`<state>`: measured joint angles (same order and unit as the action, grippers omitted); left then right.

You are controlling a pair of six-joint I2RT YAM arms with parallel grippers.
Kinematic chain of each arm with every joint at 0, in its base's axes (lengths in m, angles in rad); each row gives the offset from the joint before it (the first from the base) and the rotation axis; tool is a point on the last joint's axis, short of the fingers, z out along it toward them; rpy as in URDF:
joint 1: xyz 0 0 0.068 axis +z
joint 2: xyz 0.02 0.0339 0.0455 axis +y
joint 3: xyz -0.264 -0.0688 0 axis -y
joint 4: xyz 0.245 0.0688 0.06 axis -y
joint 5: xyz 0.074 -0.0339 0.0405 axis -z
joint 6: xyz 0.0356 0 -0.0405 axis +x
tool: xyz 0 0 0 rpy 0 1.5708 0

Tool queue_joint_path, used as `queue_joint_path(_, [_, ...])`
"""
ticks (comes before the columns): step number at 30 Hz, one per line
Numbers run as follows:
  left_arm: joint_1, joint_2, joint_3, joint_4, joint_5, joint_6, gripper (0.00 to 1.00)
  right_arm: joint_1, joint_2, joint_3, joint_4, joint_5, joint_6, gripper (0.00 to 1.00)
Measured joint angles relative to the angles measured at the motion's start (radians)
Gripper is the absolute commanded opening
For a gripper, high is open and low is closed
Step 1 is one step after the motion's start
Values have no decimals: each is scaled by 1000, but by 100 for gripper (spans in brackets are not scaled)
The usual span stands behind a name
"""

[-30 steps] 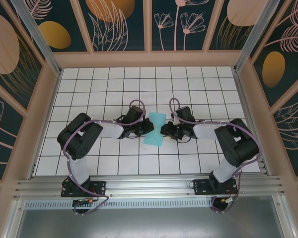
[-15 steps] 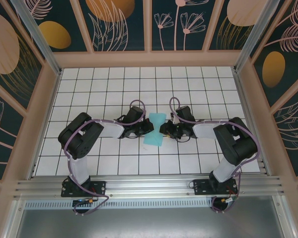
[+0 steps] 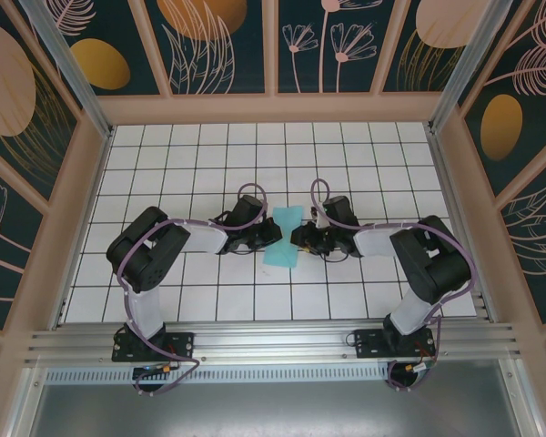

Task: Fold a paper plane with a square sheet of paper (pick it up from the middle)
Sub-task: Turn over the paper at the center of the table.

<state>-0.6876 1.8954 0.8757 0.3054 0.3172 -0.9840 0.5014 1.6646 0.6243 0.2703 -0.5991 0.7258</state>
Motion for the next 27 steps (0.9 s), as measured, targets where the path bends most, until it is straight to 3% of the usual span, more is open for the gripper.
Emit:
queue_joint_path(19, [0, -10, 0, -3, -38, -12, 11, 0, -9, -82, 181, -45, 101, 32])
queue_joint_path(27, [0, -11, -2, -3, -38, -15, 11, 0, -2, -84, 220, -19, 166, 22])
